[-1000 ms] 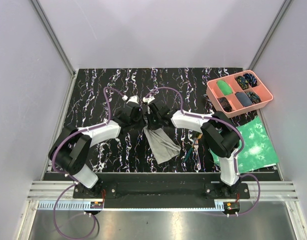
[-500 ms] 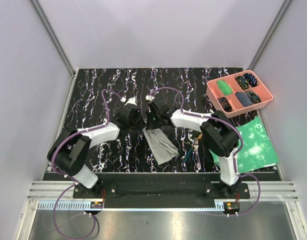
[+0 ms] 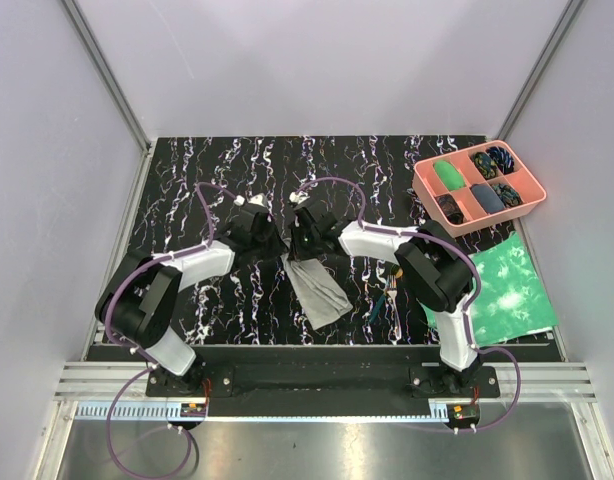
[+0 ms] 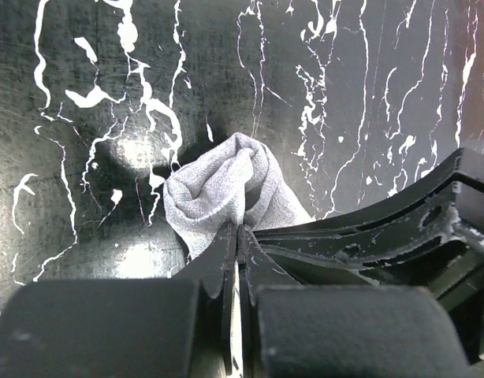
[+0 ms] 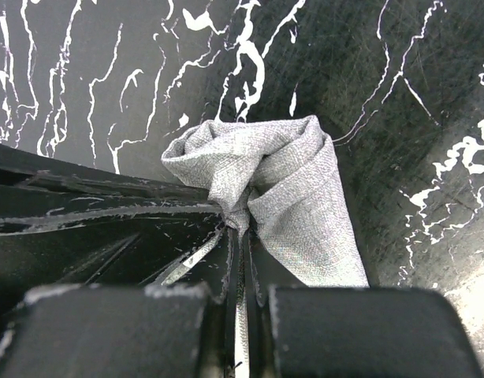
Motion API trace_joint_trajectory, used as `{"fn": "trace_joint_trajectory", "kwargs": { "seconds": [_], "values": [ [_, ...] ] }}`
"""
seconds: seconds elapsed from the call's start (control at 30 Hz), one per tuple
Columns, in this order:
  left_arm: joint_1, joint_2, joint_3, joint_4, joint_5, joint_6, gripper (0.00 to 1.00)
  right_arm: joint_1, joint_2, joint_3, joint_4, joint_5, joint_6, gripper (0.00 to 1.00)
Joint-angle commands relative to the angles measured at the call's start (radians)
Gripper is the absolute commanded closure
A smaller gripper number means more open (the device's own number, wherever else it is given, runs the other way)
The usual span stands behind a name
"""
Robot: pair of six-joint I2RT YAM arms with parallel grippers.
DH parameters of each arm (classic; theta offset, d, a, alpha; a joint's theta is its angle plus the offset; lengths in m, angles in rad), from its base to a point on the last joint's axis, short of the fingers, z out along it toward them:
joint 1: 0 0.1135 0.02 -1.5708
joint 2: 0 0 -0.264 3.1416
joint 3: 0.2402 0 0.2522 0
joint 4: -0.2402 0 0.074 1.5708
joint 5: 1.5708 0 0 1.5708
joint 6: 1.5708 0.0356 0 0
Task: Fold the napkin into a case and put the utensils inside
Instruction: Stuff the top corner of the smaller-rectangle-folded napkin into the folded napkin.
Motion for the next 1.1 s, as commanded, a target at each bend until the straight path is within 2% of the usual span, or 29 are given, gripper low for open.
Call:
{"fn": "trace_joint_trajectory", "kwargs": {
  "seconds": [0.0,0.13,0.17,0.33,0.43,0.47,0.57,0.77,0.9,0.93,1.07],
  "values": [
    [-0.002,0.006,0.003,0.063,0.079,-0.027,1.0,0.026,0.034,0.072,0.009,-0.015,0.019,1.0],
    [-0.003,-0.003,0.024,0.009,0.042,-0.012,1.0,0.037,0.017,0.06,0.014,0.095,0.043,1.0],
    [-0.002,-0.006,0.026,0.005,0.036,-0.012,1.0,0.035,0.006,0.039,0.028,0.111,0.091,1.0],
    [-0.003,0.001,0.018,0.011,0.025,-0.023,1.0,0.025,-0.019,0.02,0.114,0.03,0.22,1.0],
    [-0.002,0.004,0.015,0.005,0.021,-0.01,1.0,0.02,-0.037,-0.004,0.141,0.033,0.284,1.0],
    [-0.002,0.0,0.011,0.012,0.016,0.005,1.0,0.019,-0.043,-0.032,0.202,0.033,0.306,1.0],
    [0.0,0.0,0.004,0.02,0.002,0.031,1.0,0.015,-0.043,-0.026,0.221,0.001,0.289,1.0],
    [0.008,0.018,-0.002,0.034,0.001,0.066,0.99,0.017,0.015,0.006,0.155,-0.062,0.13,1.0],
    [0.008,0.006,0.003,0.023,-0.011,0.08,0.91,0.017,-0.015,-0.054,0.167,-0.076,0.102,0.95],
    [0.008,0.001,0.006,0.02,-0.013,0.083,0.84,0.017,-0.018,-0.055,0.157,-0.085,0.093,0.94],
    [0.006,-0.048,0.004,-0.012,-0.027,0.085,0.72,0.017,-0.023,-0.055,0.122,-0.09,0.057,0.87]
  ]
}}
